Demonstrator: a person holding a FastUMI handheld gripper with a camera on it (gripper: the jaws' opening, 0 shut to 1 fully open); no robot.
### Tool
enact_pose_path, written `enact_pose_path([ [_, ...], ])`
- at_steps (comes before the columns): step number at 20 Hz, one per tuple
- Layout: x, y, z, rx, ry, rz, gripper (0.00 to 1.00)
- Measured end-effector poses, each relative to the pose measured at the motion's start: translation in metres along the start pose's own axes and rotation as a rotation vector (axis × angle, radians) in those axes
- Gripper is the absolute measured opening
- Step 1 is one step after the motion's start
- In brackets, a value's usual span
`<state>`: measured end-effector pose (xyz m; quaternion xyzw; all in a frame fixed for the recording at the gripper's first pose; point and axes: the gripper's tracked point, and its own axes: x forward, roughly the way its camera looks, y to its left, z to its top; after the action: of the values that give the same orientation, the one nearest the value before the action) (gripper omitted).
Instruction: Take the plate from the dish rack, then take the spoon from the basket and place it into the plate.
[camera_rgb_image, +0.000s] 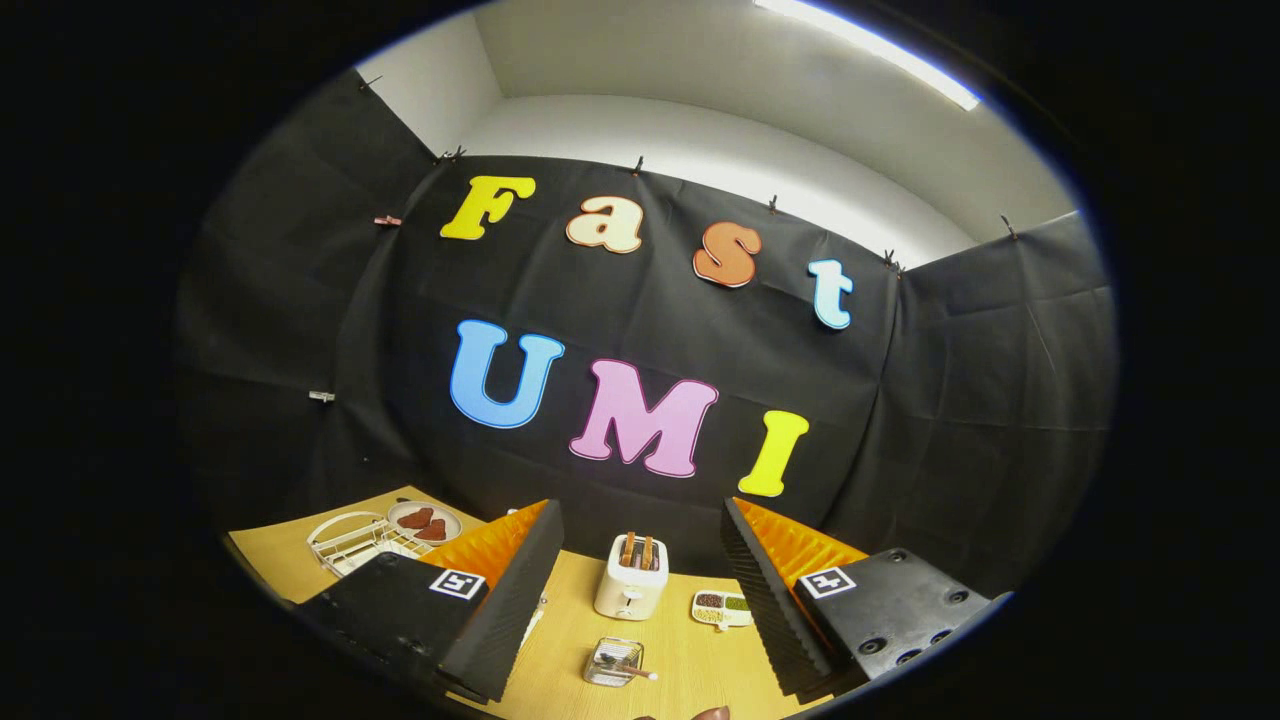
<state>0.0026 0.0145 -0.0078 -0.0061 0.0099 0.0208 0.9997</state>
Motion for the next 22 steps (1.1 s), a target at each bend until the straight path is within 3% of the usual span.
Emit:
enact_pose_path([
  [11,0.011,0.019,-0.018,0.017,0.048,0.033,0.97],
  [22,0.079,0.112,-0.086,0.021,0.268,0.197,0.98],
])
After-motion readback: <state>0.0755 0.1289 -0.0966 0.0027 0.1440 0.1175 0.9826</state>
